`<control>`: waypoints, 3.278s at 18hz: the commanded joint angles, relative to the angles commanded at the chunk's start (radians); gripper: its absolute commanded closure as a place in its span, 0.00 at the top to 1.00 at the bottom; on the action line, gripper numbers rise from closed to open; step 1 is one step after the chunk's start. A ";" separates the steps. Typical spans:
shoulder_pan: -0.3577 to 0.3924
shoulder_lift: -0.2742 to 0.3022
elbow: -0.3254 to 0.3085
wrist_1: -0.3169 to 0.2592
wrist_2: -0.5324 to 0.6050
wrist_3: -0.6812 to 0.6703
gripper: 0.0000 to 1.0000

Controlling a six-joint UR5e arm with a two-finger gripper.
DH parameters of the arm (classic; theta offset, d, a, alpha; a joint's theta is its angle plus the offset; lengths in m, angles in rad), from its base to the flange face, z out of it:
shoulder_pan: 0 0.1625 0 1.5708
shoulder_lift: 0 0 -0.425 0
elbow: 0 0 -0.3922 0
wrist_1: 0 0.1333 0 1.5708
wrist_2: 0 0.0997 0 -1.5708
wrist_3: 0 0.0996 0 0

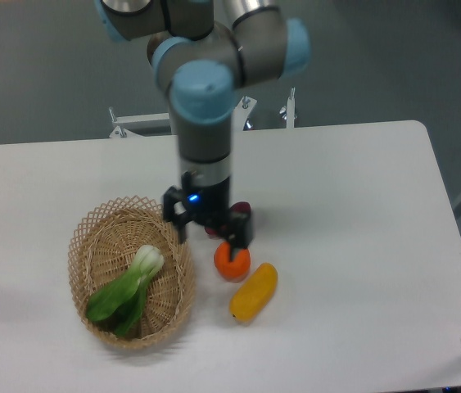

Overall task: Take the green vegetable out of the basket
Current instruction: 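Move the open gripper over the bok choy in the wicker basket, then lower the gripper onto the bok choy stem and close it, then lift the bok choy out of the basket and carry it aside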

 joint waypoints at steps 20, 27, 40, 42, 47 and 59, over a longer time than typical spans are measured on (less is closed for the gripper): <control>-0.104 -0.081 -0.086 0.002 0.081 0.057 1.00; -0.104 -0.092 -0.100 0.003 0.086 0.054 1.00; -0.104 -0.103 -0.095 0.005 0.086 0.057 0.64; -0.104 -0.101 -0.091 0.005 0.086 0.057 0.59; -0.104 -0.097 -0.084 0.005 0.086 0.057 0.49; -0.029 -0.006 -0.077 0.000 0.072 0.150 0.44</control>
